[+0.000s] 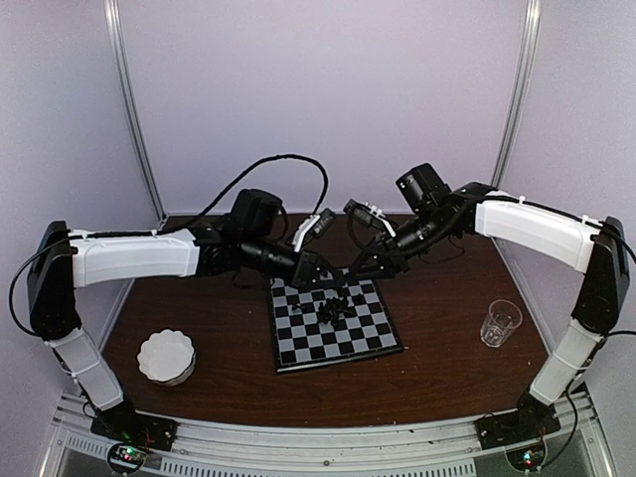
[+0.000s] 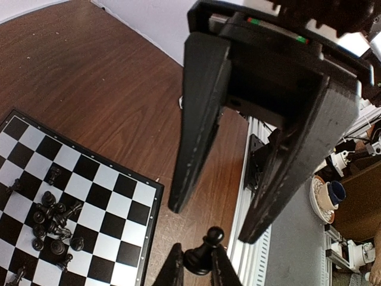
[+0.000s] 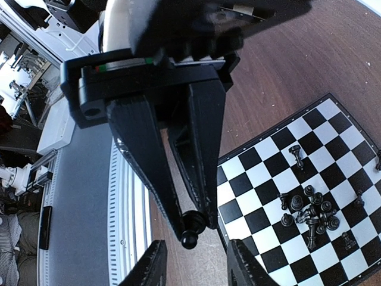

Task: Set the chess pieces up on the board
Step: Pass from the left arm to the right

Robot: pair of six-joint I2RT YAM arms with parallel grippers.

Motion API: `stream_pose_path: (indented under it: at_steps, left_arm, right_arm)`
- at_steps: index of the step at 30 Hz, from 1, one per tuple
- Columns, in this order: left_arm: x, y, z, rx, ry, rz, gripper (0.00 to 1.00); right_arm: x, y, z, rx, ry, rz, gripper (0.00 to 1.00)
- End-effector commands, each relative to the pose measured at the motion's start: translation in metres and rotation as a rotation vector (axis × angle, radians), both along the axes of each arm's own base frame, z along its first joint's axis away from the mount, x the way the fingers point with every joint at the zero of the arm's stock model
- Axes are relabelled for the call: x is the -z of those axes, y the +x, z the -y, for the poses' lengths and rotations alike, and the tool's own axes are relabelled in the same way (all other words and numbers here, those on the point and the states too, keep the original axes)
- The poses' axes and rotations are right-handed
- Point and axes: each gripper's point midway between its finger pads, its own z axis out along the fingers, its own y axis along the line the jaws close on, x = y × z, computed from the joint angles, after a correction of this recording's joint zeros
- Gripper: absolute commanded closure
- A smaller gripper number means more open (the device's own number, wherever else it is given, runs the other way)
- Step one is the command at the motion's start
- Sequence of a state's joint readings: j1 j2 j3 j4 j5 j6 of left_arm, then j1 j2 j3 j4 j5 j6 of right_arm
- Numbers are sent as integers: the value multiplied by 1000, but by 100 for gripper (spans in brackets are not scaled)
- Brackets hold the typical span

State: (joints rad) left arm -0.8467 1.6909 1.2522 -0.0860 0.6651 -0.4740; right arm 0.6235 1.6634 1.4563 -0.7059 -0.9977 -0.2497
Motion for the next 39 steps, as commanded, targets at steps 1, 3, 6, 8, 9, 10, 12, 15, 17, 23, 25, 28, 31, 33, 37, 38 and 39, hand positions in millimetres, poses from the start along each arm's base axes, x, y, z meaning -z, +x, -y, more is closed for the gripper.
stream_pose_path:
  at_steps: [1,3,6,8,9,10,12,15,17,23,25,28,31,33,37,38,39]
  left_arm:
    - [-16,-5,10,44,-62,28,90]
    - [-16,-6,10,46,-62,29,90]
    - [-16,-6,11,51,-62,27,90]
    - [-15,-7,12,55,-61,23,90]
    - [-15,-7,13,57,-61,23,90]
    - [-15,-7,13,55,-61,25,90]
    - [-16,-6,13,50,-60,28,90]
    - [-16,-5,13,46,-61,32,90]
    - [-16,-5,13,45,-60,34,90]
    - [-18,-4,12,34,-62,45,90]
    - [-19,-4,11,31,-63,49,90]
    - [-20,-4,10,27,-64,53,90]
    - [-20,-3,10,23,-63,57,90]
    - [-19,-3,9,18,-61,59,90]
    - [-18,-2,8,15,-57,64,90]
    - [-18,-2,8,13,-57,65,90]
    - [-17,-2,8,11,-56,66,90]
  right_arm:
    - [-11,4,-8,7,22,16,65]
    - [-11,3,-10,4,25,13,68]
    - [-10,2,-11,-2,28,10,70]
    - [-10,1,-11,-5,30,4,73]
    - [-10,0,-11,-7,32,2,74]
    - [-9,-1,-11,-9,32,-1,76]
    - [-9,-3,-13,-16,33,-7,78]
    - [-8,-8,-13,-31,36,-13,81]
    - [-7,-10,-13,-36,33,-16,83]
    - [-4,-13,-12,-38,28,-23,85]
    - [-3,-13,-12,-34,22,-23,82]
    - [-1,-12,-11,-30,17,-25,82]
    - [0,-13,-10,-33,16,-27,81]
    - [1,-14,-10,-37,13,-29,81]
    - [3,-17,-9,-44,8,-37,84]
    - [4,-17,-9,-45,7,-38,85]
    - [4,-17,-9,-46,6,-38,86]
